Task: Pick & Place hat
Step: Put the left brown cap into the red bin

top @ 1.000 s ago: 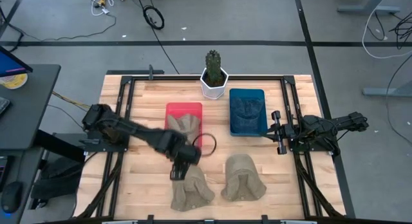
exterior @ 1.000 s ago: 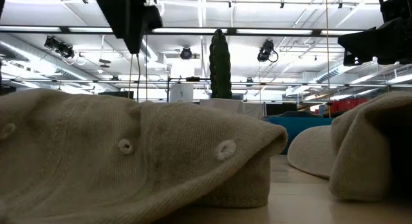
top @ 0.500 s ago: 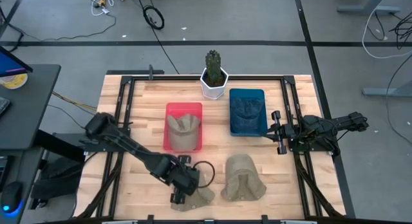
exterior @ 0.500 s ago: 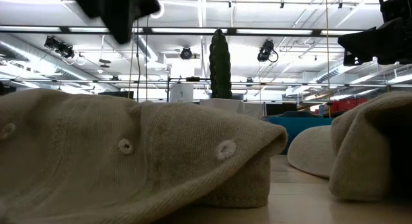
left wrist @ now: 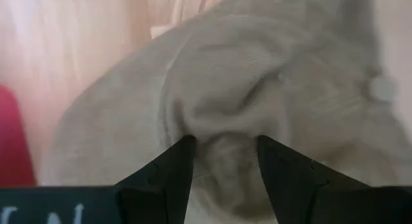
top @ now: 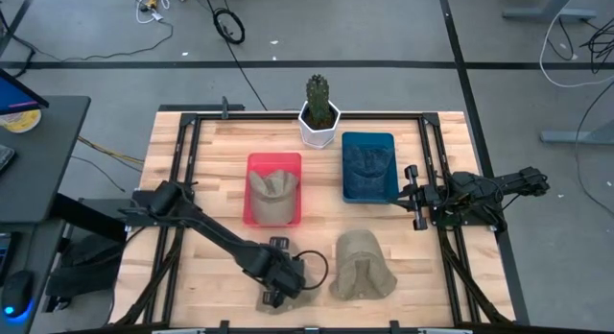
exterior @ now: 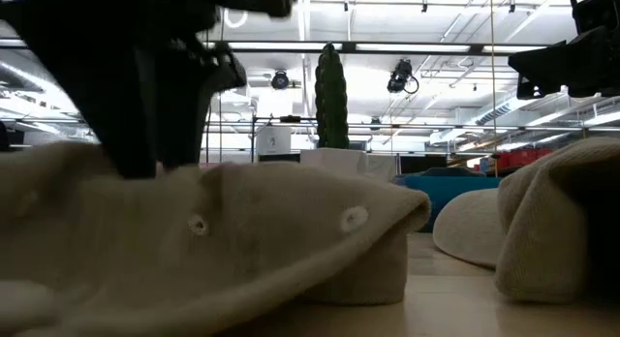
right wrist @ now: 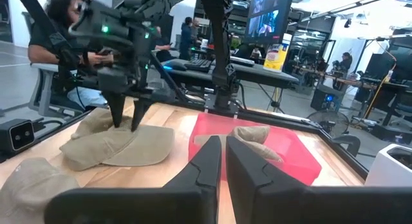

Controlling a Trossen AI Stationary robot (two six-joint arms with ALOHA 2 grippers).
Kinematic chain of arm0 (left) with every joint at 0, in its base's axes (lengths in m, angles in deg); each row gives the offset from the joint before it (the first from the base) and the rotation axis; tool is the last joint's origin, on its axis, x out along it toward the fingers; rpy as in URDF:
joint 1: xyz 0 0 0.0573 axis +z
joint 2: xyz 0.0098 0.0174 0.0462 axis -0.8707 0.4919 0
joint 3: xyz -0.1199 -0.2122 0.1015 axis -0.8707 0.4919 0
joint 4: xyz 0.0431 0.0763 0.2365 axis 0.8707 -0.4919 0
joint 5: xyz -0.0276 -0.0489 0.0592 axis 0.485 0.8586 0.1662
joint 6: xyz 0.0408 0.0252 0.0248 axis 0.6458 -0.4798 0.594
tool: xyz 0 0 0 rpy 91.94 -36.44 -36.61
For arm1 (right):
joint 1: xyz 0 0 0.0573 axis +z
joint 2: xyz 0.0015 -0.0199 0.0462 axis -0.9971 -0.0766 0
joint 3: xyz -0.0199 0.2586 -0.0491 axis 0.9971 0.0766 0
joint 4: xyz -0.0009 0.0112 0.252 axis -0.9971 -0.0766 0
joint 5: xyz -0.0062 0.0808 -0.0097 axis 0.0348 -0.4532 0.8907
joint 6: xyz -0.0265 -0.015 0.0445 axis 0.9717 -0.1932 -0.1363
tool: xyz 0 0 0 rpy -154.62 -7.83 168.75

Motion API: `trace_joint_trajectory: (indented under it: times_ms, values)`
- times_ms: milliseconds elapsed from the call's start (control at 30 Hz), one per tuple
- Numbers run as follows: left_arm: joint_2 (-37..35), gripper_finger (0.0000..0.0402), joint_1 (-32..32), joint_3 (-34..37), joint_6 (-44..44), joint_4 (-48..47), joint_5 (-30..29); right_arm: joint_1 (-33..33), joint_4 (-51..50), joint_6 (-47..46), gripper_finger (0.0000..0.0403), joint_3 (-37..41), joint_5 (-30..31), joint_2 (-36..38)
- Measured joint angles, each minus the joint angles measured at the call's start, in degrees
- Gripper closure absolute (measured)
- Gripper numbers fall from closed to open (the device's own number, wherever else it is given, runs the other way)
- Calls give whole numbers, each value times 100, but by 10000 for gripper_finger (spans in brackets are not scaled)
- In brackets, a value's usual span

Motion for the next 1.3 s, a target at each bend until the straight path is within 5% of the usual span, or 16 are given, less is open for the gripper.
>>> trace_joint_trajectory:
  times_ms: [233, 467, 533, 933, 1300]
  values:
    - [349, 240, 2, -14, -19, -4, 34, -1, 2, 0, 378, 0, 1, 0]
    - [362, 379, 14, -103, 263, -215, 482, 0, 2, 0, 378, 0, 1, 0]
    - [362, 391, 6, -194, 358, -338, 496, 0, 2, 0, 378, 0, 1, 0]
    - [362, 394, -76, -1283, 389, -1475, 356, 0, 2, 0, 378, 0, 1, 0]
    - [362, 328, 38, -1371, 683, -2017, 235, 0, 2, 0, 378, 0, 3, 0]
